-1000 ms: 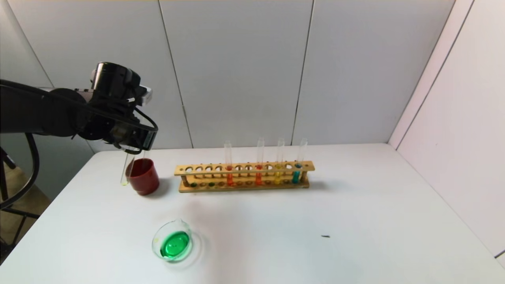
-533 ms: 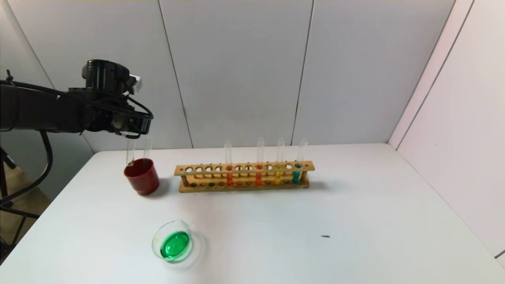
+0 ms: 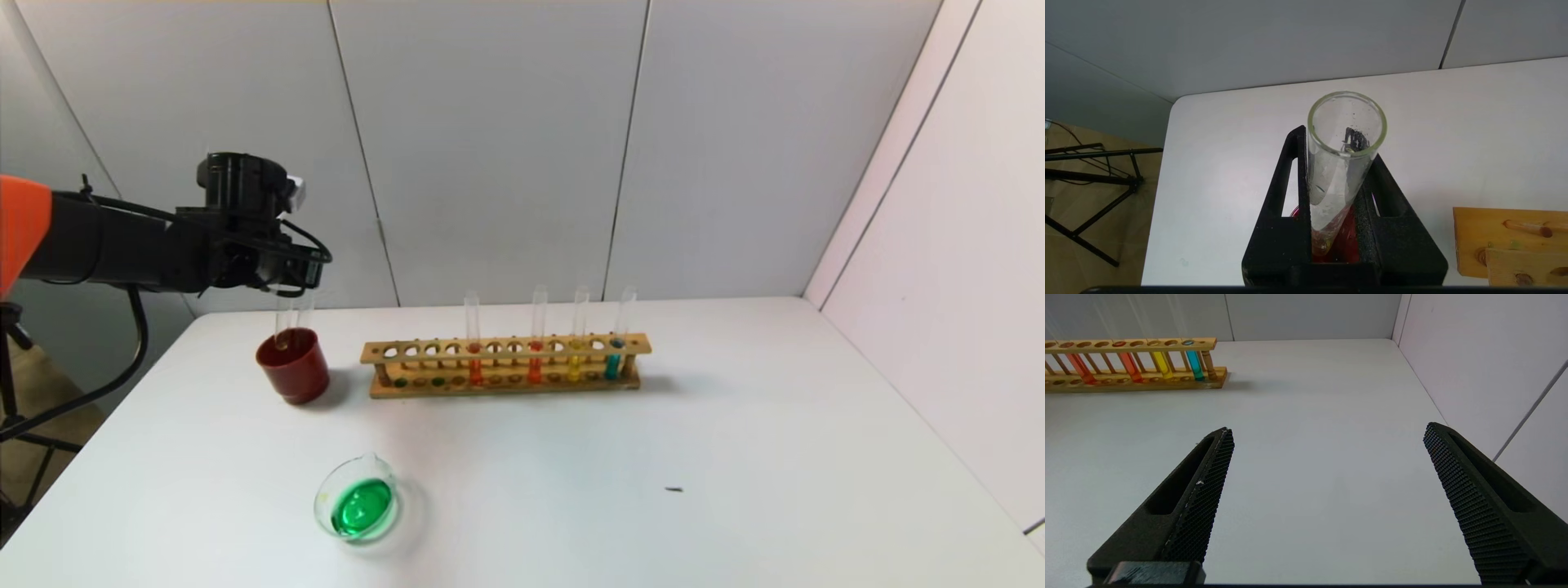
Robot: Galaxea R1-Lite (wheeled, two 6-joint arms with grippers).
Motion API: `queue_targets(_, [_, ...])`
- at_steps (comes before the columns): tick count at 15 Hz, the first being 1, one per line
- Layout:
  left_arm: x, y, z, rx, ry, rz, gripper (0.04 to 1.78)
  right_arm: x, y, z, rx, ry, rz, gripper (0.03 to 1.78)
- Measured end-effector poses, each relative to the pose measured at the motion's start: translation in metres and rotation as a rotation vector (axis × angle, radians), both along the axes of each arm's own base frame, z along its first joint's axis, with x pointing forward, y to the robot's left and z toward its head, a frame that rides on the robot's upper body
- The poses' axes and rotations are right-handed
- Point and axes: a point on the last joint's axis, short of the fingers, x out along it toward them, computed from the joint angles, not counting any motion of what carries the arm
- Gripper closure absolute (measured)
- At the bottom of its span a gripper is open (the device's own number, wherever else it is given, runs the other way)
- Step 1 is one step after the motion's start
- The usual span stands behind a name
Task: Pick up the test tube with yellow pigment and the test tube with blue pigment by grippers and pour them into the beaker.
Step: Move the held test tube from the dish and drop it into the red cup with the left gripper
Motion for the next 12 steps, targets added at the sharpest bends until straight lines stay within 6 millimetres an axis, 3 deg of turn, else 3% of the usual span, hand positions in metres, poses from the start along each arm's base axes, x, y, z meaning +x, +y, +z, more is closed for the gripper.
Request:
queue_targets(4, [0.001,0.004,-0.012,0.001,-0.020,0.005,1.46,0.000,0.000,0.000,0.000,0.000,0.000,0.11])
queue_targets(6, [0.000,0.004,-0.017,0.005,-0.030,0.004,1.36,0.000,0.000,0.000,0.000,0.000,0.000,0.11])
queue_targets(8, [-0.003,0.004,-0.025,0.004,-0.023,0.005,1.14,0.000,0.000,0.000,0.000,0.000,0.000,0.11])
queue_targets(12, [-0.011,0.005,-0.034,0.003,-0.019,0.004,0.49,0.000,0.000,0.000,0.000,0.000,0.000,0.11])
